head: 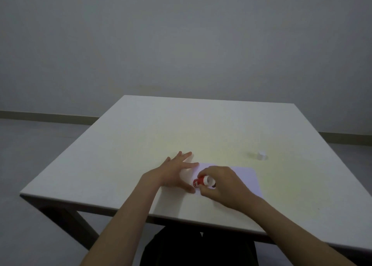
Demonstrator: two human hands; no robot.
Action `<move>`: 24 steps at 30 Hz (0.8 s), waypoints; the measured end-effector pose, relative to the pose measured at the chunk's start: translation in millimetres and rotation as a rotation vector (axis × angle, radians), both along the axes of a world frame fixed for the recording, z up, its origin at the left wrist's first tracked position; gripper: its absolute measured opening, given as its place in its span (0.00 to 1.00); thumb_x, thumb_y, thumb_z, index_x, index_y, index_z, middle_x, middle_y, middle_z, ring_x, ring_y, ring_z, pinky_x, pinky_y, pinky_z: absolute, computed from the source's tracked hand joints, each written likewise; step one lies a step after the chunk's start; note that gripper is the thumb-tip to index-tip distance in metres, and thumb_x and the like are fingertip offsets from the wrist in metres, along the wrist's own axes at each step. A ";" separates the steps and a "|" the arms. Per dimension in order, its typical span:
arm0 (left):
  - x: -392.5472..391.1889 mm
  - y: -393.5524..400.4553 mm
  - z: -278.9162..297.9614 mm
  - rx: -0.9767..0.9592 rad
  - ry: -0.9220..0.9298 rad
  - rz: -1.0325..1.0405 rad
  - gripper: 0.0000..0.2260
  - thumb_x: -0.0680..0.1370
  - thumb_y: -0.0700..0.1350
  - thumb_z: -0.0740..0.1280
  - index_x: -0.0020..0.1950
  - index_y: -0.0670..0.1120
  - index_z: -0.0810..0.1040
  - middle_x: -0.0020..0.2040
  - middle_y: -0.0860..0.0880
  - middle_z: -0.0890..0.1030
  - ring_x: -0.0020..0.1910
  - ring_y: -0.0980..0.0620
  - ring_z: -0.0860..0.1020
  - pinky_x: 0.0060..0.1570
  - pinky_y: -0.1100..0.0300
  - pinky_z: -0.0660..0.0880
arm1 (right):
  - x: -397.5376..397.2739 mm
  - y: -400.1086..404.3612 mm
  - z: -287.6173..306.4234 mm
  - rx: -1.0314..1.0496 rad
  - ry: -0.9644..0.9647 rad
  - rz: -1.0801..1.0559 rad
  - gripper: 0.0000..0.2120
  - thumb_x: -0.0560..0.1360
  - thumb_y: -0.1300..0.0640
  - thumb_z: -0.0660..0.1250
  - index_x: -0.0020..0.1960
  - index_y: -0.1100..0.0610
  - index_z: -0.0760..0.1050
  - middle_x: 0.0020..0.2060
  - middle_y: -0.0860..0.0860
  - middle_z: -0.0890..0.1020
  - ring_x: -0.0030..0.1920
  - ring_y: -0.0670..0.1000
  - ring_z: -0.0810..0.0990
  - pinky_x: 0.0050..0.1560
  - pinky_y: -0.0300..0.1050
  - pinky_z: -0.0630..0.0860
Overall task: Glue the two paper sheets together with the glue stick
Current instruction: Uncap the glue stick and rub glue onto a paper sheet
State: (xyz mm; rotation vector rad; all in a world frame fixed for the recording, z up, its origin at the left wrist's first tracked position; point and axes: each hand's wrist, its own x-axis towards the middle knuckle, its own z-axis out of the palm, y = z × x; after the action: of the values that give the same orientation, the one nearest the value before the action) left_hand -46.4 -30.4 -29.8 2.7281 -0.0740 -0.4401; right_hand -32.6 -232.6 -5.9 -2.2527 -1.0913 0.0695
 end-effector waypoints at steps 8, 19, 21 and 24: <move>1.5 -1.0 2.5 0.039 0.034 0.000 0.42 0.67 0.61 0.71 0.76 0.58 0.54 0.79 0.53 0.44 0.77 0.51 0.40 0.74 0.44 0.38 | 33.2 -11.5 3.2 0.101 0.006 -0.274 0.07 0.71 0.56 0.70 0.45 0.60 0.81 0.42 0.55 0.85 0.44 0.56 0.80 0.46 0.51 0.75; 0.0 -1.4 5.4 0.027 0.044 -0.003 0.41 0.68 0.61 0.72 0.76 0.58 0.54 0.79 0.54 0.44 0.77 0.52 0.39 0.74 0.44 0.37 | 36.8 -24.2 -1.5 0.115 0.032 -0.275 0.07 0.71 0.58 0.70 0.47 0.59 0.81 0.44 0.54 0.85 0.45 0.54 0.81 0.46 0.46 0.73; -0.2 -1.1 5.2 0.014 0.048 -0.001 0.41 0.68 0.60 0.72 0.76 0.58 0.54 0.79 0.53 0.44 0.77 0.51 0.39 0.74 0.44 0.37 | 36.7 -29.3 -1.9 0.127 0.006 -0.342 0.07 0.71 0.58 0.70 0.47 0.60 0.81 0.44 0.55 0.85 0.44 0.55 0.81 0.46 0.47 0.74; 0.0 -0.8 4.0 0.013 0.048 0.006 0.41 0.68 0.60 0.72 0.76 0.58 0.54 0.79 0.54 0.44 0.77 0.52 0.39 0.74 0.45 0.36 | 12.9 -34.5 -4.1 0.102 -0.013 -0.190 0.07 0.70 0.55 0.70 0.46 0.57 0.81 0.42 0.52 0.85 0.41 0.51 0.80 0.44 0.44 0.74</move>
State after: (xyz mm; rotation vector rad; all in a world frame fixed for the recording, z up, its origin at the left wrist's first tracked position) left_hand -46.3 -31.2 -25.8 2.7283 -0.0508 -0.5060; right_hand -19.7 -267.0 -10.0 -2.2557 -0.8627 -0.0781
